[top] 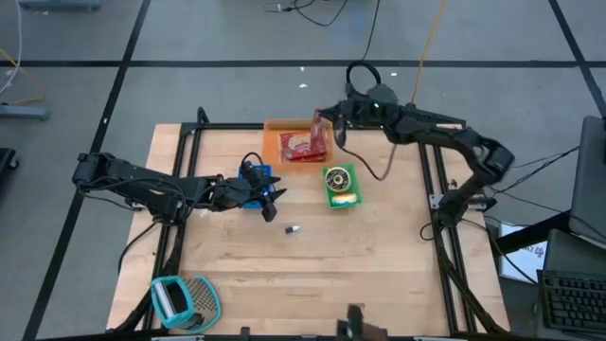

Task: Pick & Place Food Item
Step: Put the red popcorn bag into the orange bin

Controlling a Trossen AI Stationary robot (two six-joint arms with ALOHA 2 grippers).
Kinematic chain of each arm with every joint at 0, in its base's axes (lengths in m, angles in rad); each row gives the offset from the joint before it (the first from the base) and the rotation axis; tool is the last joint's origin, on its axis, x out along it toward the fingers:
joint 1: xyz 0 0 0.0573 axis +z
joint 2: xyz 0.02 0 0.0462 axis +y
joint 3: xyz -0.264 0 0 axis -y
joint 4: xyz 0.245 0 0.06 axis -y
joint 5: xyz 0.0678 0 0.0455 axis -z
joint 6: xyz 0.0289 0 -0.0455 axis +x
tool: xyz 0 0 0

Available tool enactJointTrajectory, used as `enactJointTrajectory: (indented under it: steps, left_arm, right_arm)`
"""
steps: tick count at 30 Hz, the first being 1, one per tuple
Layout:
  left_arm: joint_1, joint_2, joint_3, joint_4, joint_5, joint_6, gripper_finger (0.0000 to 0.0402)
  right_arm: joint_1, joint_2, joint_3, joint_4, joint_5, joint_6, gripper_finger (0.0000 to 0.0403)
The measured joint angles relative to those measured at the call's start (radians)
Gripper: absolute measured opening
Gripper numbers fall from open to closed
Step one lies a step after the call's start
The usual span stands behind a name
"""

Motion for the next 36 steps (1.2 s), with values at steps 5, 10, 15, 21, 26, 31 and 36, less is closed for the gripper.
enactJointTrajectory:
  steps: [5, 10, 15, 21, 26, 31, 36]
  left_arm:
    - [0.0, 0.0, 0.0, 0.0, 0.0, 0.0, 0.0184]
    - [0.0, 0.0, 0.0, 0.0, 0.0, 0.0, 0.0184]
    - [0.0, 0.0, 0.0, 0.0, 0.0, 0.0, 0.0184]
    - [0.0, 0.0, 0.0, 0.0, 0.0, 0.0, 0.0184]
    - [0.0, 0.0, 0.0, 0.0, 0.0, 0.0, 0.0184]
    - [0.0, 0.0, 0.0, 0.0, 0.0, 0.0, 0.0184]
    - [0.0, 0.0, 0.0, 0.0, 0.0, 0.0, 0.0184]
  right_arm:
    - [-0.02, 0.174, 0.105, 0.086, -0.059, 0.052, 0.0]
    - [-0.02, 0.316, 0.227, 0.119, -0.097, 0.105, 0.0]
    - [0.003, 0.42, 0.314, 0.131, -0.122, 0.155, 0.0]
    - [0.02, 0.469, 0.335, 0.129, -0.121, 0.173, 0.0]
    - [0.019, 0.48, 0.335, -0.017, -0.095, 0.122, 0.0]
    - [0.015, 0.472, 0.335, -0.164, -0.011, 0.06, 0.0]
    - [0.008, 0.455, 0.335, -0.289, 0.07, 0.007, 0.0]
